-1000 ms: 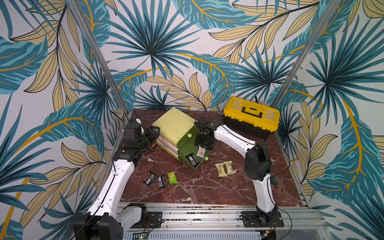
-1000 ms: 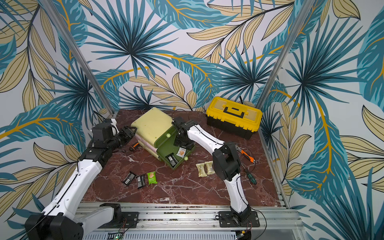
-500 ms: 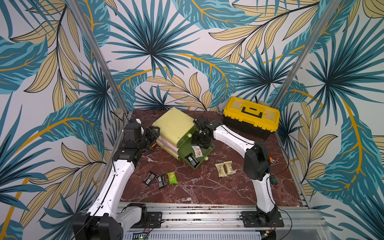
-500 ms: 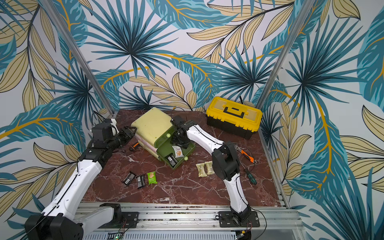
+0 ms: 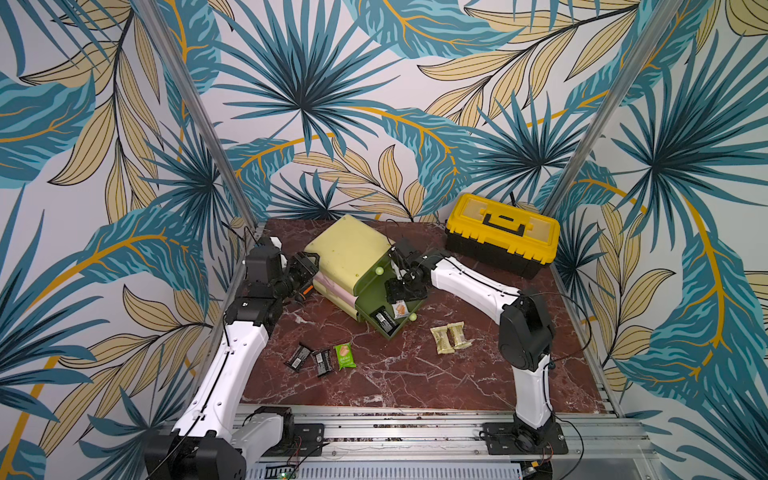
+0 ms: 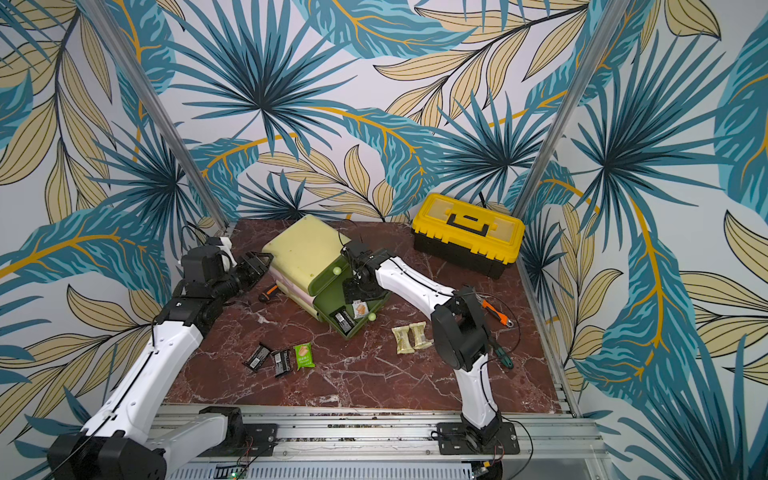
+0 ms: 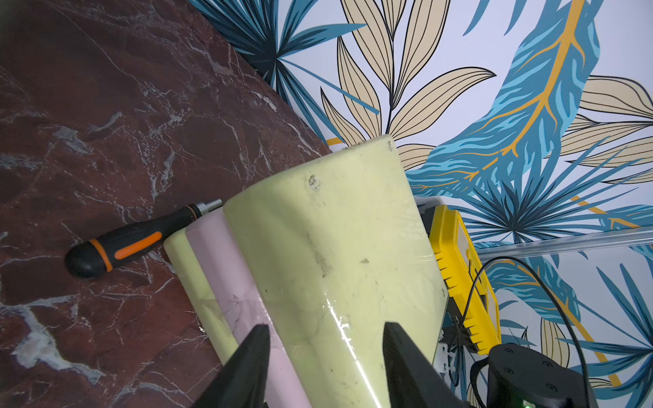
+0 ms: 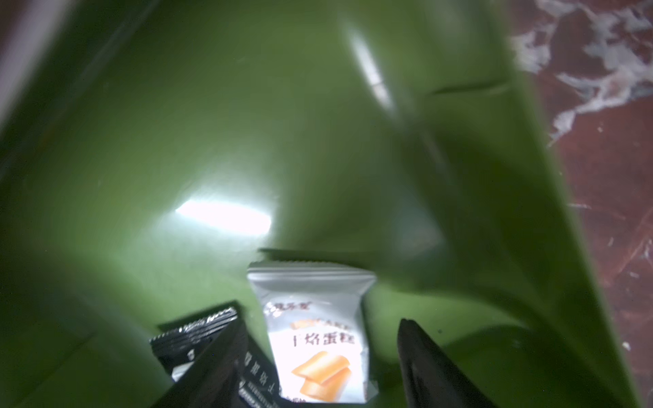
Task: Take the cookies out of the drawer
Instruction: Pick up the cookie from the drawer.
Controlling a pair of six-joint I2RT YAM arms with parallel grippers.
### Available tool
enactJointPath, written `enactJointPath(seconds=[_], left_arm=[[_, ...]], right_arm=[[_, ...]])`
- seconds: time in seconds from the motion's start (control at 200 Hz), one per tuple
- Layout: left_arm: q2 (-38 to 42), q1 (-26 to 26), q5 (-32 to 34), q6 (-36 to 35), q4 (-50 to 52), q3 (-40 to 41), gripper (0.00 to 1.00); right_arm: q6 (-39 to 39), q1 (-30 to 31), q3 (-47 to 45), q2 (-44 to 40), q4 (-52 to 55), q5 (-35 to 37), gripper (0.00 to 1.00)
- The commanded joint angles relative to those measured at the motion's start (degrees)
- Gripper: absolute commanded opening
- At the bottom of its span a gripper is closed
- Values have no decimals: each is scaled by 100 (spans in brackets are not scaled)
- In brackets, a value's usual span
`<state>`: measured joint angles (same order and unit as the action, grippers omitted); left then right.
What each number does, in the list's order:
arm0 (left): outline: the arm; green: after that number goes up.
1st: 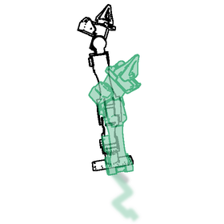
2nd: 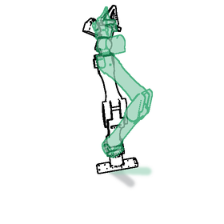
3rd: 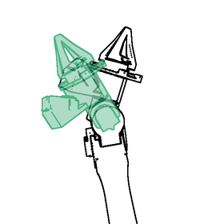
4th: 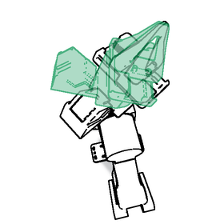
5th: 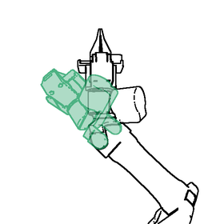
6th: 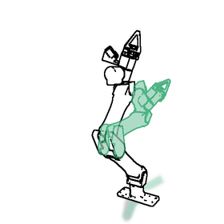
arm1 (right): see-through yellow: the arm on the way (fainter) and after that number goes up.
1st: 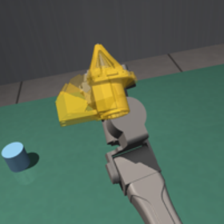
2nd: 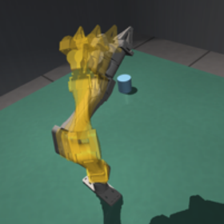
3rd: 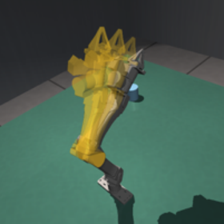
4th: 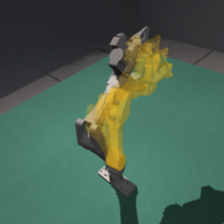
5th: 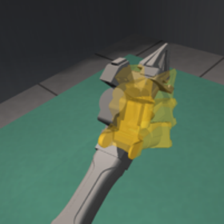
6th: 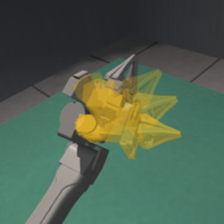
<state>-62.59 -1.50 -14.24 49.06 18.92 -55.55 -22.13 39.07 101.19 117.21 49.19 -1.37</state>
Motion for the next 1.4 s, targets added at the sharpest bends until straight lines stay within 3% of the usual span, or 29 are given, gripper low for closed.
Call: enactJointPath(seconds=[0.0,0.225,0.851,1.107,1.397], left_arm=[[78,62,-48,-1,-101,-270,55],[150,62,18,-34,-20,-285,55],[154,62,18,-29,58,-360,56],[165,60,9,-29,103,-396,55],[185,62,-15,-10,121,-389,55]], right_arm=[[605,92,-107,-27,-50,185,73],[522,98,-297,10,-92,409,71],[183,97,-312,304,-514,426,55],[17,103,-312,314,-617,438,44],[-210,95,-314,-13,-700,616,43]])
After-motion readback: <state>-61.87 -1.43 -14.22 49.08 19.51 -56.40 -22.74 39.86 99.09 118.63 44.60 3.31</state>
